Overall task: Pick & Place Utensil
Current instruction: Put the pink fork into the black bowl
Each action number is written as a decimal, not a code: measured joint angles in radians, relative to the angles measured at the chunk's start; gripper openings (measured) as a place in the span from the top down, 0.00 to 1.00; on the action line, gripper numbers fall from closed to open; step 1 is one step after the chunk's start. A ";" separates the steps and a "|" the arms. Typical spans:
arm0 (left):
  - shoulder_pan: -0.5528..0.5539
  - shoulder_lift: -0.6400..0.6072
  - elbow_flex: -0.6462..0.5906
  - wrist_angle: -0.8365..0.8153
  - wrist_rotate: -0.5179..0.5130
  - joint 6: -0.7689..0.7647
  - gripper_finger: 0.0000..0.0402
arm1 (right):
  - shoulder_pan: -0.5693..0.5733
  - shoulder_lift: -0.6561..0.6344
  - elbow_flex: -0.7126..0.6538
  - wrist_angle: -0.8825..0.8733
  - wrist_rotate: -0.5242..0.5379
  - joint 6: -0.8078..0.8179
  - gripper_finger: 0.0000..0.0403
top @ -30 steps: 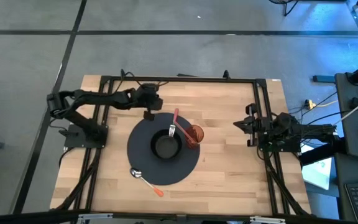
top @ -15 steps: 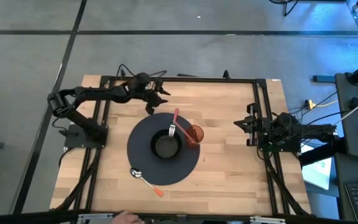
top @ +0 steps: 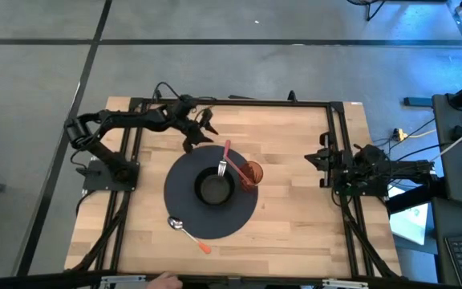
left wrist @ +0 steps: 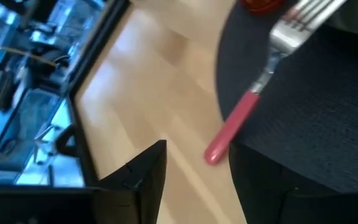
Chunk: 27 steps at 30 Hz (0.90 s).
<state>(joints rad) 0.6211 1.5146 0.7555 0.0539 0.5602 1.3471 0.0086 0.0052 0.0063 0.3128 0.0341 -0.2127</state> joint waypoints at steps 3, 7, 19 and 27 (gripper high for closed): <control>-0.019 0.048 0.009 -0.010 -0.007 0.020 0.58 | 0.000 0.000 0.000 0.033 0.000 -0.001 0.98; -0.039 0.086 0.036 0.000 0.010 0.016 0.58 | 0.000 0.000 0.000 0.042 0.000 -0.001 0.98; -0.054 0.094 0.047 0.071 -0.030 -0.242 0.58 | 0.000 0.000 0.000 0.041 0.154 0.038 0.98; 0.061 0.035 0.018 0.031 0.213 -0.453 0.73 | 0.000 0.068 0.045 -0.022 0.359 0.101 0.99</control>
<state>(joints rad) 0.6818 1.5498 0.7735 0.0853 0.7736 0.8938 0.0082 0.0731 0.0510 0.2912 0.3936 -0.1118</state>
